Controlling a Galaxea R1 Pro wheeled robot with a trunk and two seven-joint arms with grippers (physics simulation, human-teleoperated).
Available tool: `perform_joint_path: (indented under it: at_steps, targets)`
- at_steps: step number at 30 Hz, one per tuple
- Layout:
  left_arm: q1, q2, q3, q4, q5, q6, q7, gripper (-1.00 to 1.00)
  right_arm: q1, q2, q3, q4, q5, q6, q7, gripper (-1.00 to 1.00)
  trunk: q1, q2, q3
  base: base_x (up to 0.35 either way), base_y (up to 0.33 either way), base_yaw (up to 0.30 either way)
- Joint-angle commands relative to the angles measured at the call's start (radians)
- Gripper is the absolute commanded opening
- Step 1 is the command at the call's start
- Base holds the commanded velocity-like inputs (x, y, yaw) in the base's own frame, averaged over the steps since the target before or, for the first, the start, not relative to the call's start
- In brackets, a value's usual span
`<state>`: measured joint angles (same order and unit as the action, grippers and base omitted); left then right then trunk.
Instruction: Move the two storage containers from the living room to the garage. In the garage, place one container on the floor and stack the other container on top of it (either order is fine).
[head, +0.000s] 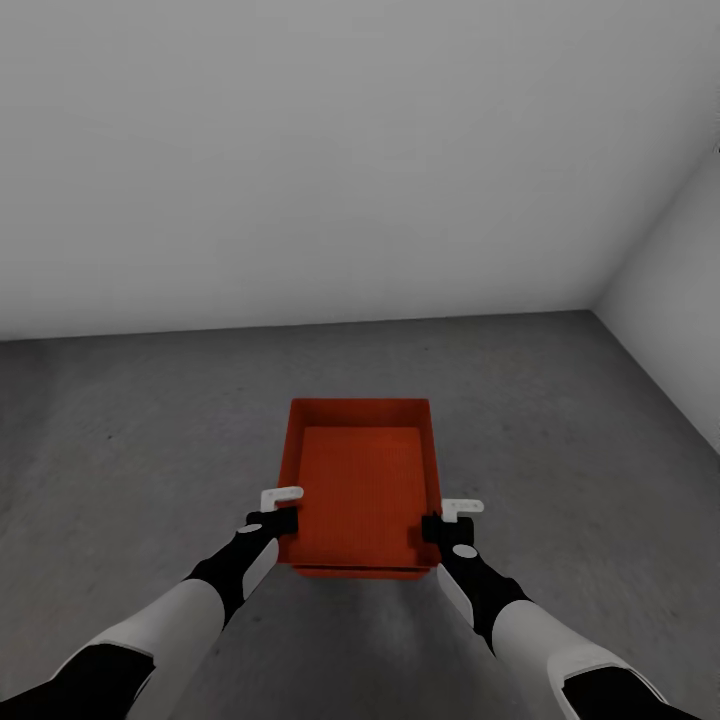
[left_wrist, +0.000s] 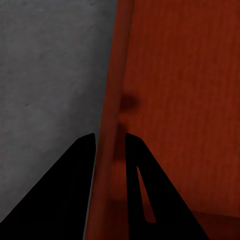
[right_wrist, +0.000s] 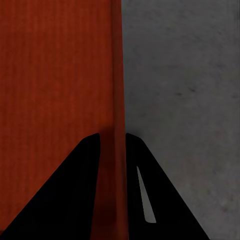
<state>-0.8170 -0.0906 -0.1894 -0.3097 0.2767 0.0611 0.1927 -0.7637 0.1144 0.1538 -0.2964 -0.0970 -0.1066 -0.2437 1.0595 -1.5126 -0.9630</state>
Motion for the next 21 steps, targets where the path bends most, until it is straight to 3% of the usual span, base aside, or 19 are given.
perform_joint_path:
  at_steps: [1, 14, 21]
  targets:
    - [0.001, 0.042, -0.004, 0.072, 0.004, 0.006, 0.015, -1.0, -0.002, -0.001, -0.025, -0.003, 0.004, -0.007, -0.046, -1.0, 0.0, 0.0, 0.0, 0.0, 0.0, -0.117]
    - [0.001, 0.042, -0.004, 0.072, 0.004, 0.006, 0.016, -1.0, -0.002, -0.001, -0.025, -0.003, 0.004, -0.007, -0.052, -1.0, 0.0, 0.0, 0.0, 0.0, 0.0, -0.05]
    - [0.001, 0.042, -0.004, 0.072, 0.004, 0.006, 0.015, -1.0, -0.002, -0.001, -0.025, -0.003, 0.005, -0.007, -0.052, -1.0, 0.027, -0.049, -0.022, 0.0, 0.0, 0.0]
